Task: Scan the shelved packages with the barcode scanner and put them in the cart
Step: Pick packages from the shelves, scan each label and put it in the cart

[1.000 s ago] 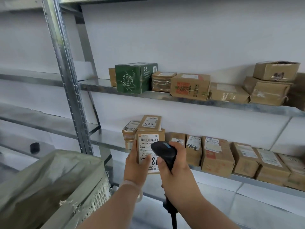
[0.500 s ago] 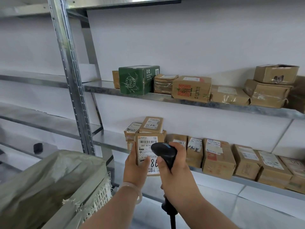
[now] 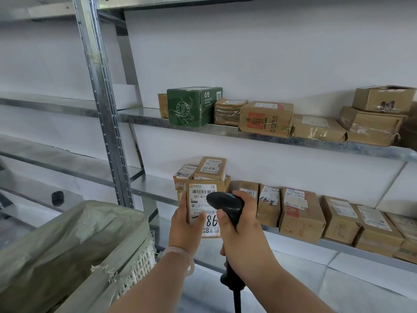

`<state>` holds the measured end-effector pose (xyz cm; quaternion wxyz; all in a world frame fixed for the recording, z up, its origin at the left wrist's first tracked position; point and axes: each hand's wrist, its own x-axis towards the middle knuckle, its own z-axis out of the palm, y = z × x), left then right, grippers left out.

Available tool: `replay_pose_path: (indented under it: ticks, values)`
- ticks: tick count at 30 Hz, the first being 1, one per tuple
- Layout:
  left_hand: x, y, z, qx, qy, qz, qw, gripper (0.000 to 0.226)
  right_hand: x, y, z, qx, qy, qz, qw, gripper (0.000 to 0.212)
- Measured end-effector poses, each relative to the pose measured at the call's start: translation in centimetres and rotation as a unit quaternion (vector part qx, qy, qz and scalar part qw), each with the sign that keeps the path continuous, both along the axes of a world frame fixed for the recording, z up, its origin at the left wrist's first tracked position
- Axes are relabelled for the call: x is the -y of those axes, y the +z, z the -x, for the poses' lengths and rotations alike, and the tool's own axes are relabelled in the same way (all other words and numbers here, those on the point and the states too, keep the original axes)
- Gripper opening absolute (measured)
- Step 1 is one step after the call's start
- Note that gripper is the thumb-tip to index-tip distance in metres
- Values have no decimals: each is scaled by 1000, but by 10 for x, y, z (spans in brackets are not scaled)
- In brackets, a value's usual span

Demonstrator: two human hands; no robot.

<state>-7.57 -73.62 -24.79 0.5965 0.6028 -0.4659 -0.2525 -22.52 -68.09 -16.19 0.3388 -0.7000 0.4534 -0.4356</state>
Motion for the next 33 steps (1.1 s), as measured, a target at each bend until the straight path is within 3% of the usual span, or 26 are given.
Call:
replay_pose_path:
  ticks: [17,33]
  values:
    - [-10,-2,-11,16,17,1,1000,63,0,-5,-7,8,8,-7,1000,41]
    - [-63,1,-66,-78,79,13,994,61,2,-34,-66,-14,68,7,998,41]
